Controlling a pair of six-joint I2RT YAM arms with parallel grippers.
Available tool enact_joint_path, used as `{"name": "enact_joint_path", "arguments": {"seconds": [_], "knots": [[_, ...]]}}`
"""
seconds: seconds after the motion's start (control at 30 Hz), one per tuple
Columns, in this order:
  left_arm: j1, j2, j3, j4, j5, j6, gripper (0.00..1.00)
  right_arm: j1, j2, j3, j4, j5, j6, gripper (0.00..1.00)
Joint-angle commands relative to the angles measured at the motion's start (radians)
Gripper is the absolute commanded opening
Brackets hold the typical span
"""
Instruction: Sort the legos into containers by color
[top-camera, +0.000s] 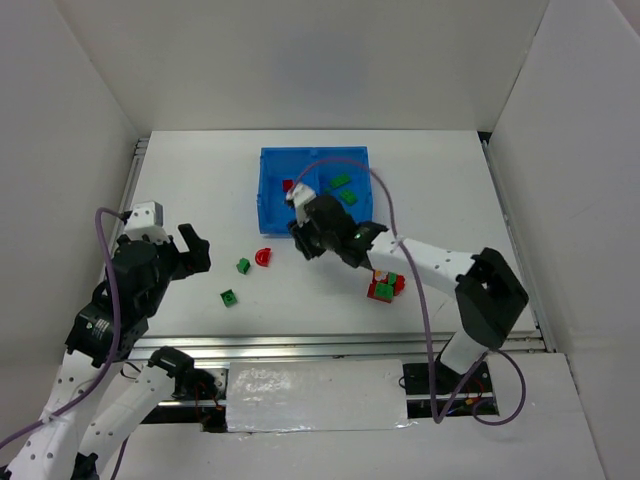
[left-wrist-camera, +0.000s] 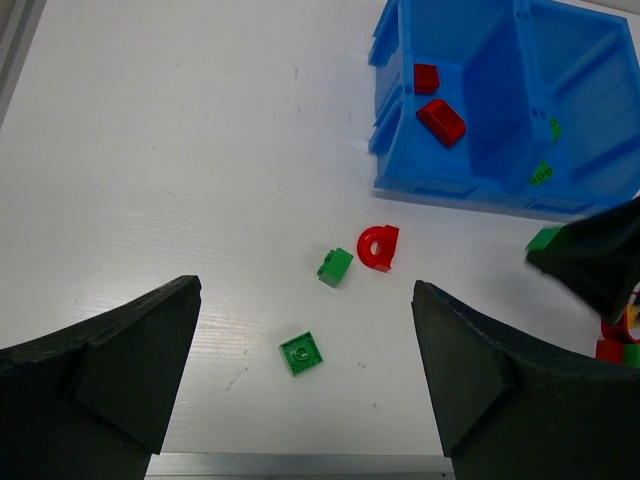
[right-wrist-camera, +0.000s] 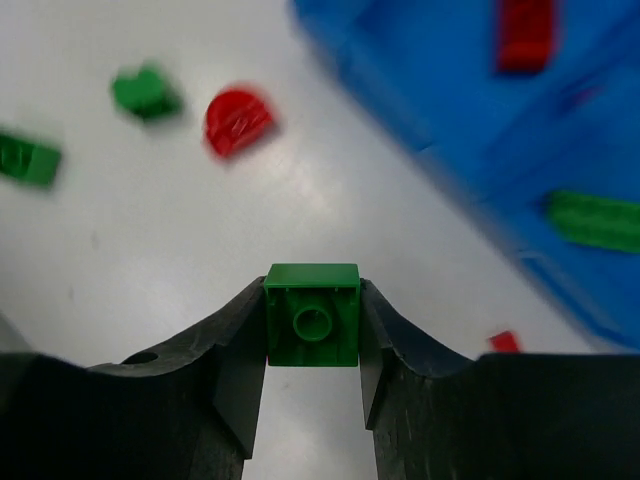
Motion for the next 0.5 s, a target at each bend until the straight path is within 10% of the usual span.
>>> {"name": "enact_joint_path", "arguments": {"seconds": [0.0,0.37,0.47], "knots": [[0.007,0.013,-0.008,0.049,0.018,0.025,0.99,-0.149,-0.025,0.132,0.040,0.189,0.138,0.00],[0.030,0.054,-0.010,0.052,0.038,0.033,0.99,-0.340,0.400,0.694,-0.206,0.306,0.154,0.20],[0.036,0.070,-0.008,0.055,0.045,0.034,1.00,-0.366,0.440,0.736,-0.232,0.283,0.166,0.57]]}}
